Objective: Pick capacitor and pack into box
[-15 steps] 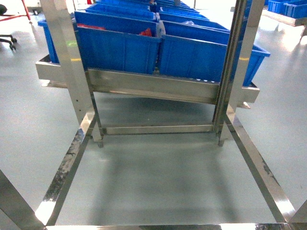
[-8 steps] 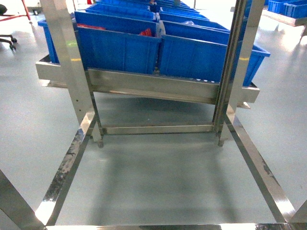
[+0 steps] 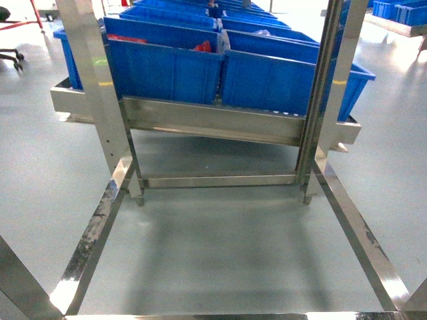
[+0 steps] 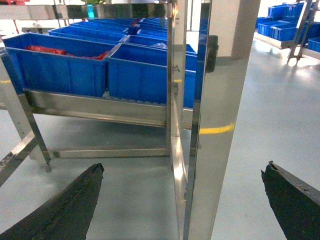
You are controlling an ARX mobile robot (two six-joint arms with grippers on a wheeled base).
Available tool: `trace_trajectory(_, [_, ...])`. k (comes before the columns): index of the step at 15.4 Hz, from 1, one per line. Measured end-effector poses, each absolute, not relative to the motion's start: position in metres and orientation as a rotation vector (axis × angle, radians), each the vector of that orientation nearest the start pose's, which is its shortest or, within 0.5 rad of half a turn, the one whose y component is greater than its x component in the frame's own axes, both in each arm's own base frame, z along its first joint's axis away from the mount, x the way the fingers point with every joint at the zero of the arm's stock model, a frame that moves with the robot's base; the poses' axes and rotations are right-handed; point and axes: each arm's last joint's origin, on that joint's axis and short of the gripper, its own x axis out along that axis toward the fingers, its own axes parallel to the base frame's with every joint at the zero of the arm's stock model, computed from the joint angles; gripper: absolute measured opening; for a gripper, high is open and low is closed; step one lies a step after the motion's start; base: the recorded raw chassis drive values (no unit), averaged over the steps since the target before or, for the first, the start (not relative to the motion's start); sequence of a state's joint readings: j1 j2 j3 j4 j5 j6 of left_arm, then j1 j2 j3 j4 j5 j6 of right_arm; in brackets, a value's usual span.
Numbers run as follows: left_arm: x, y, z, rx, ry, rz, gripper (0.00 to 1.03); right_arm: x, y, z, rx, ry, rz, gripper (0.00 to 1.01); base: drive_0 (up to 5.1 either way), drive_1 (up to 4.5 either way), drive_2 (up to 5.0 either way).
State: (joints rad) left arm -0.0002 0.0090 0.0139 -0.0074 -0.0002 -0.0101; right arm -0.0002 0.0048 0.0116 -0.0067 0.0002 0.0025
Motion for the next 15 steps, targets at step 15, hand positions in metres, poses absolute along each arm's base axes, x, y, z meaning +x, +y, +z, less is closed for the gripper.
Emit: trace_trajectory(15, [0.0974, 0.0, 0.167, 0.0, -0.001, 0.001, 0.98, 0.0973, 0.0, 0.1666, 0.002, -0.002, 0.0, 0.98, 0.0, 0.0, 0.0])
